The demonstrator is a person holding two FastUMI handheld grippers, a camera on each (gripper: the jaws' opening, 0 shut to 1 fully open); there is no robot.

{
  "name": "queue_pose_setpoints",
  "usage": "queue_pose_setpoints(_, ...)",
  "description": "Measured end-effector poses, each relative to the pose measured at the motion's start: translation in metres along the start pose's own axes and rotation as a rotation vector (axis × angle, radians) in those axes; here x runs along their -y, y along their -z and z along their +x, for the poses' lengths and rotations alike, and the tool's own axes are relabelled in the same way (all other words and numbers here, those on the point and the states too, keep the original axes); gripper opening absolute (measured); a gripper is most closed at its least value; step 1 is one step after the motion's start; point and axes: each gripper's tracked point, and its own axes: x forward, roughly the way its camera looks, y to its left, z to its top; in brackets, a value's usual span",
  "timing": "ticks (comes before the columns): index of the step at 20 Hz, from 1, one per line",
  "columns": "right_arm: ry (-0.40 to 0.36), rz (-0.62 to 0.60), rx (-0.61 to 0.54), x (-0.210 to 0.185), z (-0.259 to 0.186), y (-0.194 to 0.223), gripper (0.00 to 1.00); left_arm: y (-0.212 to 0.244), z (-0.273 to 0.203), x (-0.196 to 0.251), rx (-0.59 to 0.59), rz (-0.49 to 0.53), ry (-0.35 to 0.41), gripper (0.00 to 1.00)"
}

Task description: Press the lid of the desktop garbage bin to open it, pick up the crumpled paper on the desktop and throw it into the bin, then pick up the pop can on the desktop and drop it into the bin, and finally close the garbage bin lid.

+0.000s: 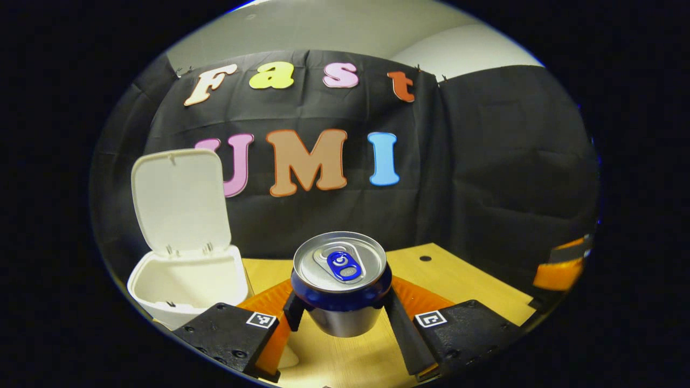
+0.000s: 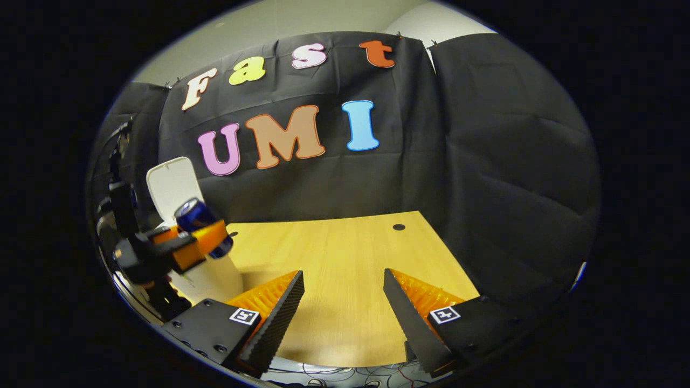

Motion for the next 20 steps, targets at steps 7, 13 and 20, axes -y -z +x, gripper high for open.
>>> queue_pose_setpoints(7,-0.118,-0.035,-0.035,-0.018,0.014,0.013,0.99,-0.054,-0.012,-0.116,0.050,0.053,-0.227,0.77)
queue_pose_setpoints(13,-0.148,-0.037,-0.034,-0.023,0.030,0.006,0.99,-0.015,-0.029,-0.191,-0.067,0.001,-0.360,0.78)
queue_pose_setpoints(20,-0.132,-0.041,-0.008,-0.027,0.037,-0.005,0.99,0.012,-0.034,-0.226,-0.115,-0.053,-0.417,0.79)
